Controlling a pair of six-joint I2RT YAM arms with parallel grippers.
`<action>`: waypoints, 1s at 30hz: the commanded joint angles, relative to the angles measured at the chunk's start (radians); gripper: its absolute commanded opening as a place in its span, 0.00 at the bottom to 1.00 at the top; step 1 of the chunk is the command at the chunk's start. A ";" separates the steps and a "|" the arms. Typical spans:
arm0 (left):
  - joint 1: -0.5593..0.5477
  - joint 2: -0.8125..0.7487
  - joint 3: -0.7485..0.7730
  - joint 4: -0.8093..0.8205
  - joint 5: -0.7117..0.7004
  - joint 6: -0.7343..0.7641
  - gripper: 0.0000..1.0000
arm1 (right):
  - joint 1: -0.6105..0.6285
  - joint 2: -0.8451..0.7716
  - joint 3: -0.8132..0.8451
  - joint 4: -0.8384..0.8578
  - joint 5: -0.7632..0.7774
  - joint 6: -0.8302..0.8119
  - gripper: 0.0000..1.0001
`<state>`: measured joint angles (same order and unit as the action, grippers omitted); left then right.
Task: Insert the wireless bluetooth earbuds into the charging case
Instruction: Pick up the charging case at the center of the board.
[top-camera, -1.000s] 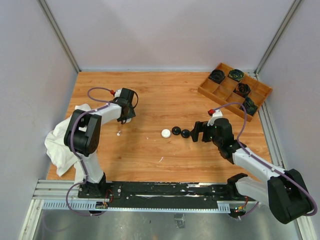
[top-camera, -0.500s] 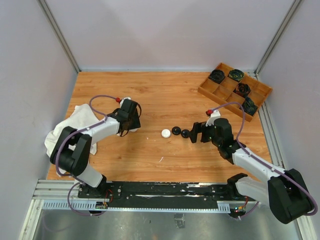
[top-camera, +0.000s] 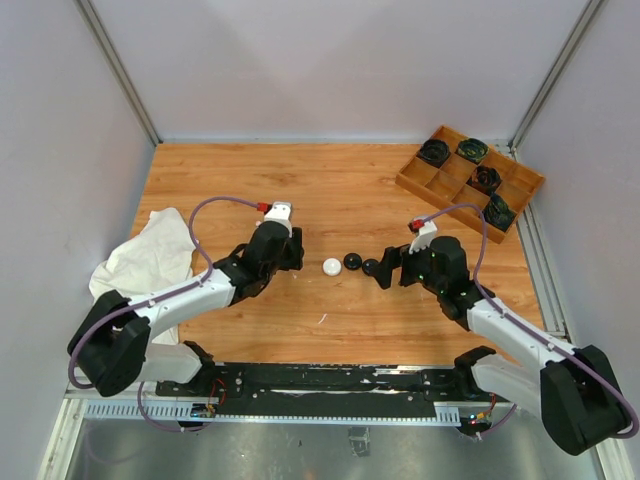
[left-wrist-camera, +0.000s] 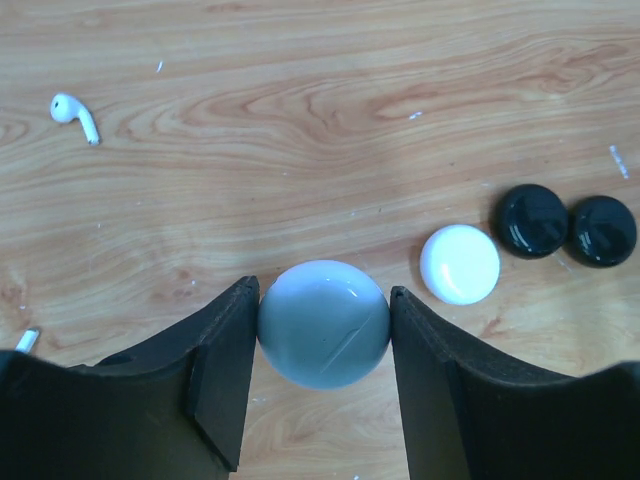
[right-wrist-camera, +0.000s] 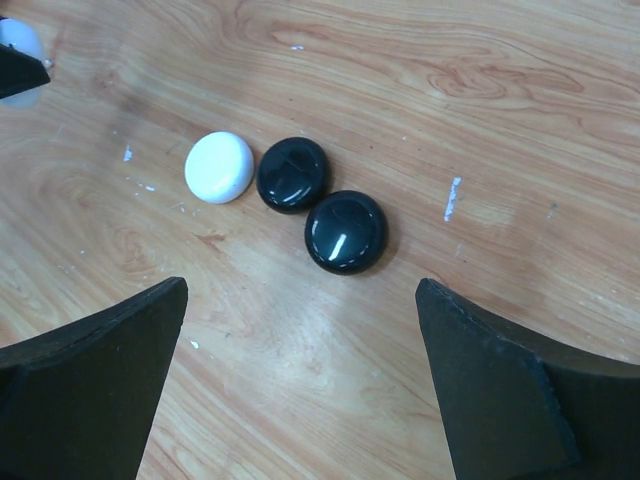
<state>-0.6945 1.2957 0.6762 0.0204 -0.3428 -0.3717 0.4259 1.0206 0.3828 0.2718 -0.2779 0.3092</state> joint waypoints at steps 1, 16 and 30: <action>-0.017 -0.047 -0.021 0.110 -0.039 0.036 0.44 | 0.020 -0.031 0.040 0.005 -0.072 -0.012 0.99; -0.035 -0.095 0.017 0.017 0.083 -0.652 0.43 | 0.217 -0.050 -0.005 0.262 0.064 -0.022 0.99; -0.104 -0.098 -0.013 0.079 0.068 -1.029 0.44 | 0.359 0.030 -0.003 0.475 0.251 0.009 0.91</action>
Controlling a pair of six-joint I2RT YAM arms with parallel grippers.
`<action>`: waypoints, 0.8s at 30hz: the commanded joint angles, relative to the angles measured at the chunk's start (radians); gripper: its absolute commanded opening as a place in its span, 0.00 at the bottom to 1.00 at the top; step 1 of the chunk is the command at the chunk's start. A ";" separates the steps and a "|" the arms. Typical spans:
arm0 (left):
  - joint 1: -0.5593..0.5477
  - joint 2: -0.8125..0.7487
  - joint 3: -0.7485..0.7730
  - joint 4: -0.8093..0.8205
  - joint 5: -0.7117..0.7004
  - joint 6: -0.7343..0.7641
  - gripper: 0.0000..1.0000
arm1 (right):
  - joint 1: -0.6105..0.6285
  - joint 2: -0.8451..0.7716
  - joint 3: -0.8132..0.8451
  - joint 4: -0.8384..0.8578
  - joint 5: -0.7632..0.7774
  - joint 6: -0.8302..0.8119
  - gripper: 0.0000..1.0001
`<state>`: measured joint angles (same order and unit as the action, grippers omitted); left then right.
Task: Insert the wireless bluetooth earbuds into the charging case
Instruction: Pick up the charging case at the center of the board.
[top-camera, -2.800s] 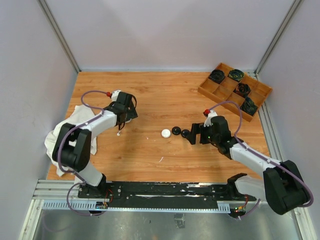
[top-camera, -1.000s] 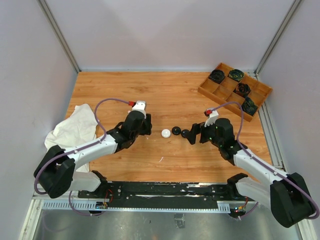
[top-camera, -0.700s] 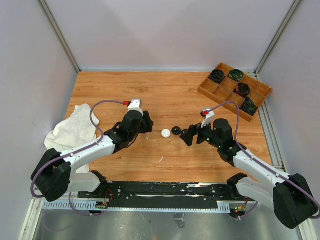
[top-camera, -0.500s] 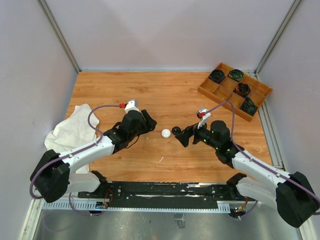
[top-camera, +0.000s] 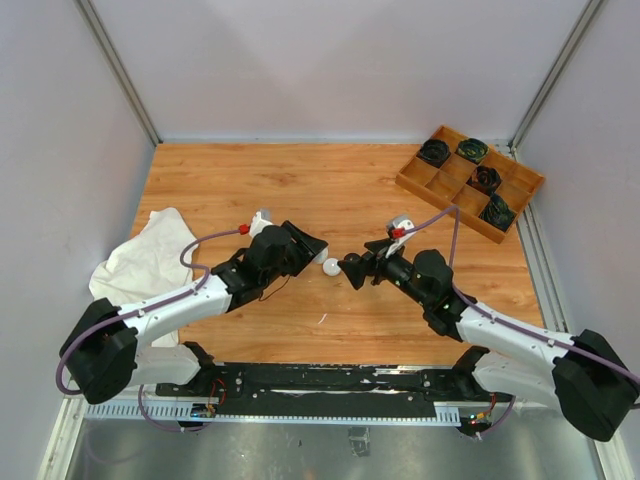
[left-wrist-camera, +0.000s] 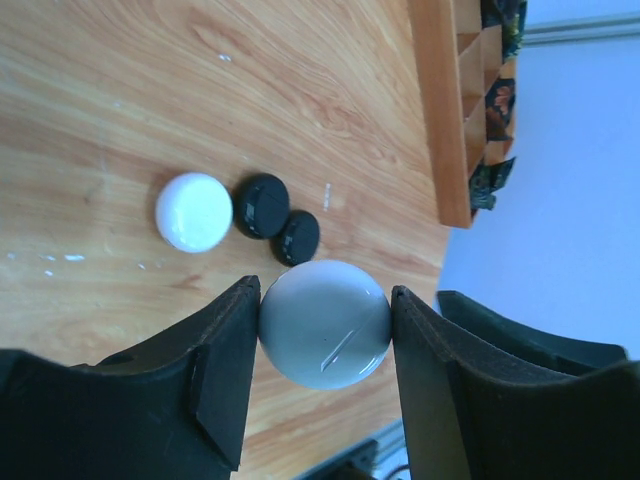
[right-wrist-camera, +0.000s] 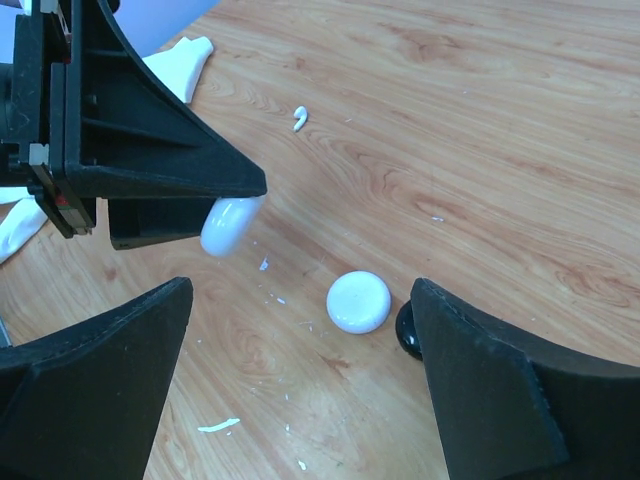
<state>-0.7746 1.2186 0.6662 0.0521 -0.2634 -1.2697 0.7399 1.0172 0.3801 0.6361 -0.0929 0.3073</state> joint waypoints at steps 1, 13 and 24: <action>-0.031 -0.020 -0.002 0.053 -0.010 -0.145 0.44 | 0.055 0.047 0.001 0.125 0.068 0.008 0.91; -0.092 -0.014 -0.021 0.109 -0.055 -0.272 0.50 | 0.128 0.191 0.023 0.309 0.136 -0.002 0.74; -0.112 -0.028 -0.048 0.146 -0.095 -0.301 0.54 | 0.159 0.227 0.040 0.342 0.175 -0.018 0.50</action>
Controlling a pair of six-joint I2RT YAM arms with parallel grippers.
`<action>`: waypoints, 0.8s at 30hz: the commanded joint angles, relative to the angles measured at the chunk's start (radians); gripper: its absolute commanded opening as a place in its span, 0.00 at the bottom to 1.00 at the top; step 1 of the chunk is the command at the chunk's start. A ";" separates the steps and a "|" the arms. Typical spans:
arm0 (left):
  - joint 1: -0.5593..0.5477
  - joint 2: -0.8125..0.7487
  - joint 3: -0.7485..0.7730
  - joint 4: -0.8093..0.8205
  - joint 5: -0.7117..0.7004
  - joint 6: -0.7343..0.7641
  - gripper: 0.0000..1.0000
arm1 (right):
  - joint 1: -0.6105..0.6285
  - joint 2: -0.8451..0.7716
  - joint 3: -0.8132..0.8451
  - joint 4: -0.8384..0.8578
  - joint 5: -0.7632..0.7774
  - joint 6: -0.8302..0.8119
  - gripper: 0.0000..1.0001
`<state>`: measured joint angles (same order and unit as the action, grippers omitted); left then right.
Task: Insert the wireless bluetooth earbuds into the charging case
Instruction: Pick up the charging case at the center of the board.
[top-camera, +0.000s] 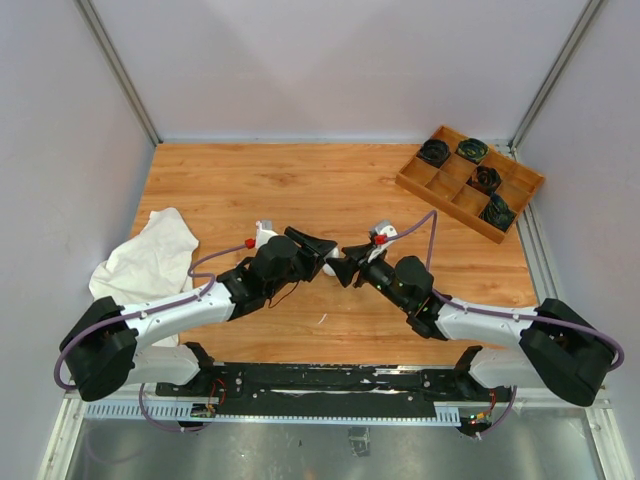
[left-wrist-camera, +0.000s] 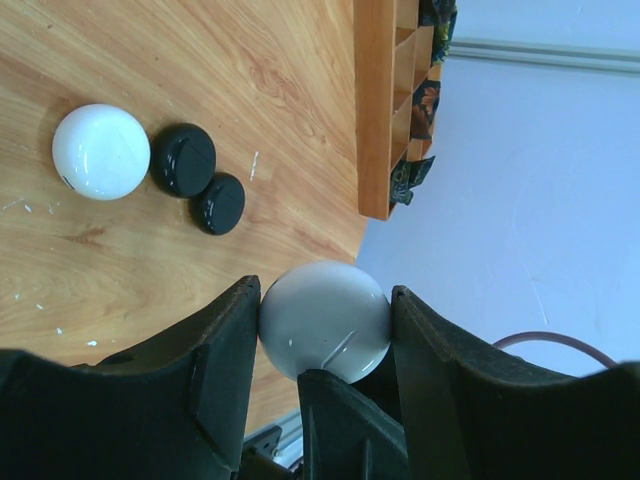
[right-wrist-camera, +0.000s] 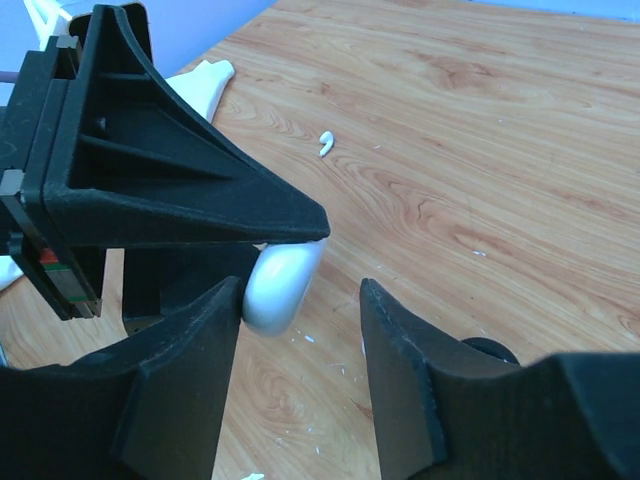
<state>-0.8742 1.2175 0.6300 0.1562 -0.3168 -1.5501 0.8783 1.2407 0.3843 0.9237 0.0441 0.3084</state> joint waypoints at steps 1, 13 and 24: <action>-0.014 -0.028 -0.014 0.047 -0.044 -0.022 0.54 | 0.022 0.007 0.038 0.052 0.039 -0.019 0.47; -0.016 -0.036 -0.024 0.060 -0.061 0.032 0.65 | 0.025 -0.045 0.035 -0.016 0.038 -0.054 0.11; -0.014 -0.124 -0.009 0.145 -0.100 0.523 0.72 | -0.040 -0.215 0.112 -0.374 -0.136 -0.221 0.01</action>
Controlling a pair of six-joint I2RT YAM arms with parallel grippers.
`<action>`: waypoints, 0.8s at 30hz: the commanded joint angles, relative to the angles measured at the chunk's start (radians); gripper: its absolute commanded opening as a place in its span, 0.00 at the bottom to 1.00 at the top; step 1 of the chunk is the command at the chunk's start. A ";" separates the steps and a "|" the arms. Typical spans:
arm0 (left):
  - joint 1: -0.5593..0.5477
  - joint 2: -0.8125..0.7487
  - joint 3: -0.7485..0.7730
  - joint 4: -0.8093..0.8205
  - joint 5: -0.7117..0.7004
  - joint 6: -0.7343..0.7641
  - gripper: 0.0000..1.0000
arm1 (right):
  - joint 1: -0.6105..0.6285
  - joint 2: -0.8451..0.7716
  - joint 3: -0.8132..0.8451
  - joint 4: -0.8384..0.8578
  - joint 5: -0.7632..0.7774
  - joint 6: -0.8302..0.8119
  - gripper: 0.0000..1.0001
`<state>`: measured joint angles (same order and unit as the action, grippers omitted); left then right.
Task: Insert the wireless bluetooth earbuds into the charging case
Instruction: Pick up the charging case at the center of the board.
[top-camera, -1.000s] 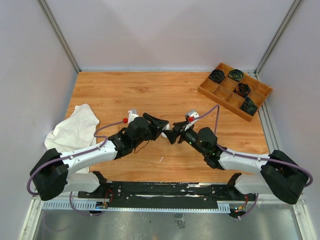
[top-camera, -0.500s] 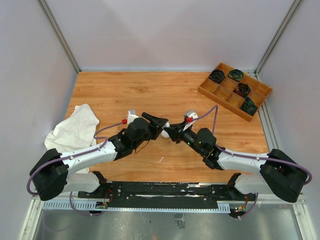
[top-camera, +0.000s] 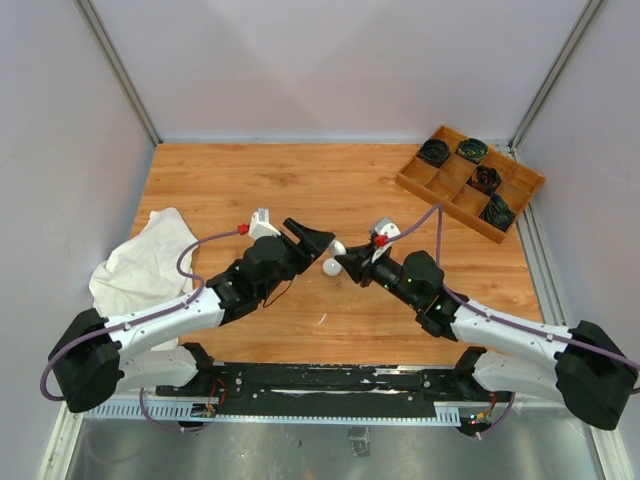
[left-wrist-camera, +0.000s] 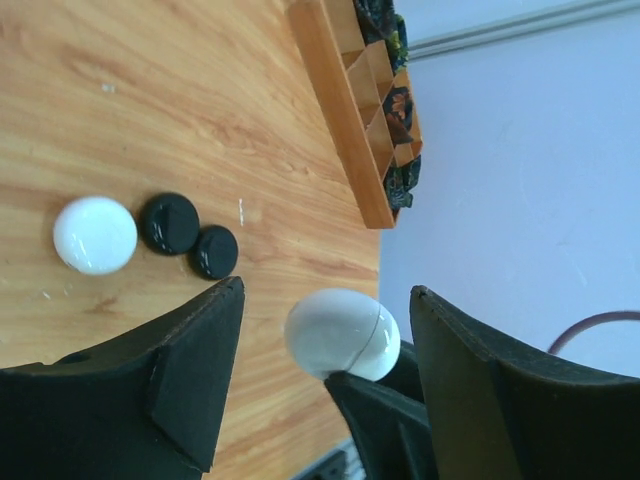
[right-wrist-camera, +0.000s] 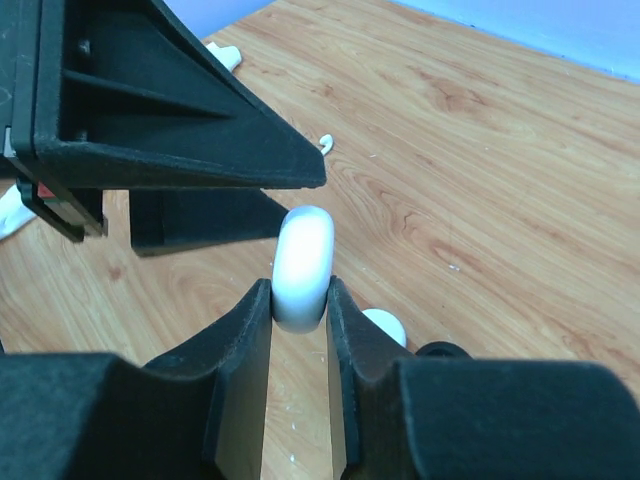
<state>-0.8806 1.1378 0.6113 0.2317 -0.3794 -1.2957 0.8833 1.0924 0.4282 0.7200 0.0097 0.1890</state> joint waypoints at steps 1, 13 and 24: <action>-0.008 -0.055 0.008 0.081 -0.030 0.336 0.73 | -0.062 -0.085 0.085 -0.219 -0.136 -0.116 0.01; -0.008 -0.150 -0.025 0.166 0.272 1.012 0.71 | -0.163 -0.146 0.352 -0.802 -0.447 -0.345 0.01; -0.008 -0.195 -0.025 0.140 0.571 1.335 0.70 | -0.174 -0.104 0.536 -1.061 -0.580 -0.500 0.01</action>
<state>-0.8810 0.9802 0.5961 0.3630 0.0628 -0.1219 0.7258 0.9775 0.8921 -0.2180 -0.4870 -0.2237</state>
